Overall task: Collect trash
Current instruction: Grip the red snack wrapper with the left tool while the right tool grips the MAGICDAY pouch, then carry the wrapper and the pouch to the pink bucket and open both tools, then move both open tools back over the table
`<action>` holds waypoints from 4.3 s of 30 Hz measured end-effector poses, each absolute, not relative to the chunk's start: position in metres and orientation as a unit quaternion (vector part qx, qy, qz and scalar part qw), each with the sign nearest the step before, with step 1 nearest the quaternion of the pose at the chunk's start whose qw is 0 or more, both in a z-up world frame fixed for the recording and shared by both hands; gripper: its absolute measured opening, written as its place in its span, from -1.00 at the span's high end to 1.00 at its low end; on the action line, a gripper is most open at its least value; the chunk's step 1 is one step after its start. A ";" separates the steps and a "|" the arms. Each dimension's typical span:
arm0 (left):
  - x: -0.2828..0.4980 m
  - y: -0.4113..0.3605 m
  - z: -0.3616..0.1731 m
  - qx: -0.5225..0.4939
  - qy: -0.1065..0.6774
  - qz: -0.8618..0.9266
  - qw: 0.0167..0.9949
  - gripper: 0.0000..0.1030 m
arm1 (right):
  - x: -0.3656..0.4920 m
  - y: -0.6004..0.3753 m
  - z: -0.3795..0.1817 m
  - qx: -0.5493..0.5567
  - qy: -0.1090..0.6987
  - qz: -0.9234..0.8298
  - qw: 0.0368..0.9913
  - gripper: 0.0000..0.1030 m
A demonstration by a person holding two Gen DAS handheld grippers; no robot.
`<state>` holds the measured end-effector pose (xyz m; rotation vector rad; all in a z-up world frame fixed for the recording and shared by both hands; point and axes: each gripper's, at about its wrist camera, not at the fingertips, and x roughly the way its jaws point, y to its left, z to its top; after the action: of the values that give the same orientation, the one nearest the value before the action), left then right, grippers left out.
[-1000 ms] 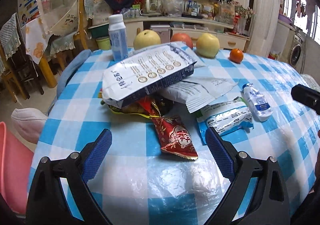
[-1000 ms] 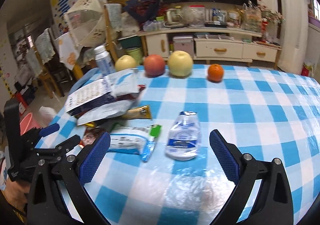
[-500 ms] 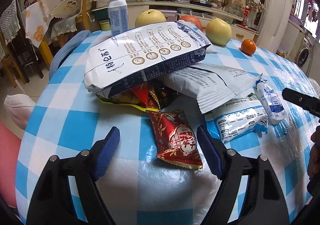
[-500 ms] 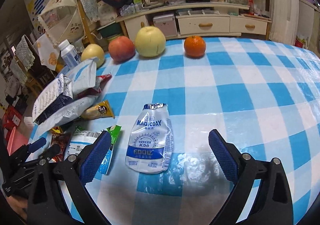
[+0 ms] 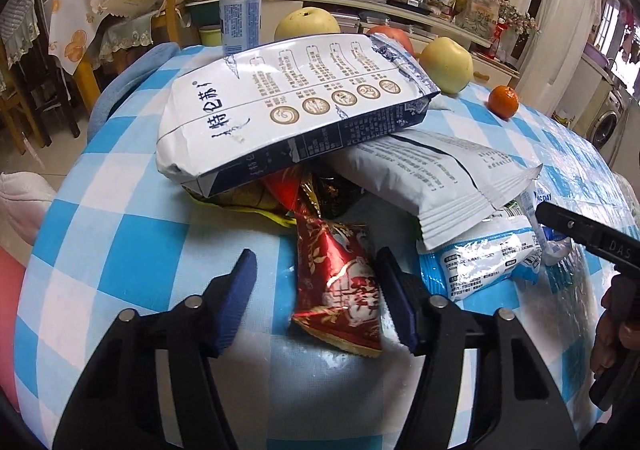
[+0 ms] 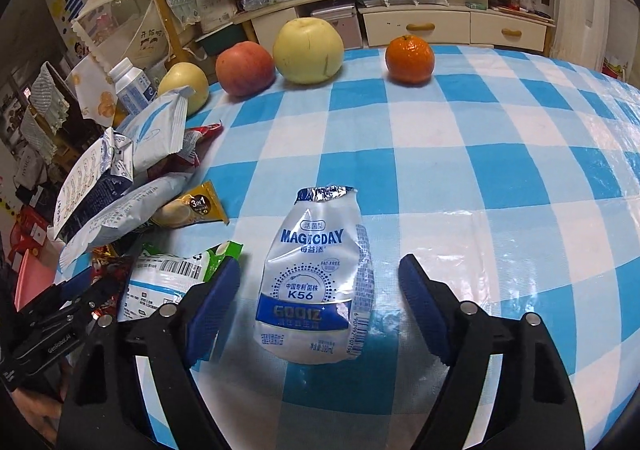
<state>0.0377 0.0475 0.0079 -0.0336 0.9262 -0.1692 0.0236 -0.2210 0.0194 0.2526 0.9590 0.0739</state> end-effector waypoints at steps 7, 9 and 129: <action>0.038 0.051 0.009 -0.028 0.446 -0.090 0.890 0.17 | 0.026 -0.209 0.017 0.076 0.456 0.022 0.886 -0.45; 0.038 0.052 0.009 -0.033 0.446 -0.093 0.890 0.19 | 0.027 -0.206 0.016 0.063 0.456 0.019 0.888 -0.45; -0.039 0.316 0.113 -0.188 0.269 0.141 0.934 -0.77 | -0.067 0.125 0.109 0.029 0.342 0.277 0.898 -0.82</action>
<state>-0.0394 0.3159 0.1130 -0.3841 0.5501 0.2888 -0.0674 0.1248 0.1091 0.0607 0.7077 0.5732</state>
